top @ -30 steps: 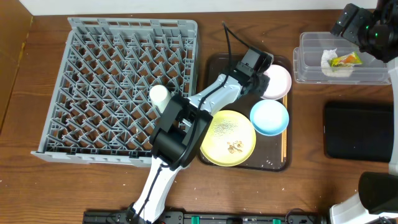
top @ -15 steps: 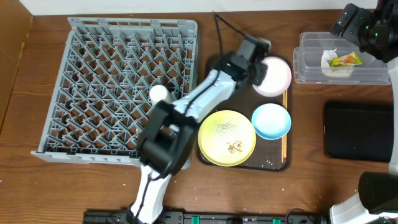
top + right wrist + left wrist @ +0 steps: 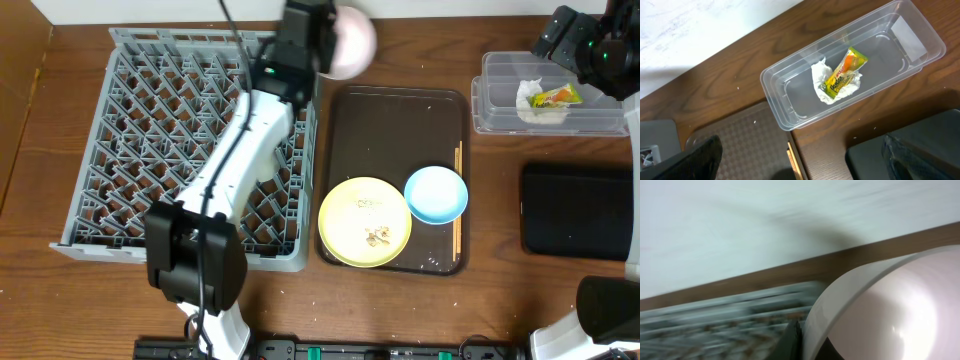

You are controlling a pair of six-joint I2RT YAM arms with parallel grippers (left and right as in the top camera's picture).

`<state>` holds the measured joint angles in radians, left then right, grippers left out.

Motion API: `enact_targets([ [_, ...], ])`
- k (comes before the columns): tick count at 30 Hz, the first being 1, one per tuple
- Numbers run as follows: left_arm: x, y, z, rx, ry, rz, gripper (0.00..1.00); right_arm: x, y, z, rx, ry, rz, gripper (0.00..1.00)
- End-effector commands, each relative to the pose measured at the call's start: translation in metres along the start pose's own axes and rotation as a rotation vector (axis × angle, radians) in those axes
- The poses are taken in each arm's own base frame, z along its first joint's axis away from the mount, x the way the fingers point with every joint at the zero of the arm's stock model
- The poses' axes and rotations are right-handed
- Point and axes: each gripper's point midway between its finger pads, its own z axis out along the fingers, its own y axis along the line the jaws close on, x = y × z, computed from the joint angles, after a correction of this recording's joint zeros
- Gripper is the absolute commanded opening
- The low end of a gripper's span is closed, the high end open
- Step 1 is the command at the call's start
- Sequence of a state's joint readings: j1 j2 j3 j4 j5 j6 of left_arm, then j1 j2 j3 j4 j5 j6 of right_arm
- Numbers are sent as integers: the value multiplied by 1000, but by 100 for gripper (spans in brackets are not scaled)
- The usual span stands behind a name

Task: Sort waste into correct bins and load items into the dishwasher
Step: 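Lift the pink bowl and carry it to the rack's upper left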

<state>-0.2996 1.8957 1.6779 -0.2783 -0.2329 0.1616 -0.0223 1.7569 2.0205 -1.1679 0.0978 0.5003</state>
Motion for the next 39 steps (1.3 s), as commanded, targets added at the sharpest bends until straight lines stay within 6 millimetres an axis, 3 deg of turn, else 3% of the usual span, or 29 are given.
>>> enact_targets([
  [1,15,75,8,-264,74,127,8,-2,-1,-2,2,-6,3,99],
  [3,28,106,15,-321,112,117,7,-2,-1,-2,2,-6,3,99],
  [8,64,157,35,-381,218,174,8,-2,-1,-2,2,-6,3,99],
  [13,91,178,49,-393,343,430,8,-2,-1,-2,2,-6,3,99],
  [16,89,201,46,-519,375,484,8,-2,-1,-2,2,-6,3,99],
  [23,92,223,42,-566,411,533,8,-2,-1,-2,2,-6,3,99],
  [30,96,265,29,-692,437,475,8,-2,-1,-2,2,-6,3,99],
  [39,118,272,40,-708,483,474,8,-2,-1,-2,2,-6,3,99],
])
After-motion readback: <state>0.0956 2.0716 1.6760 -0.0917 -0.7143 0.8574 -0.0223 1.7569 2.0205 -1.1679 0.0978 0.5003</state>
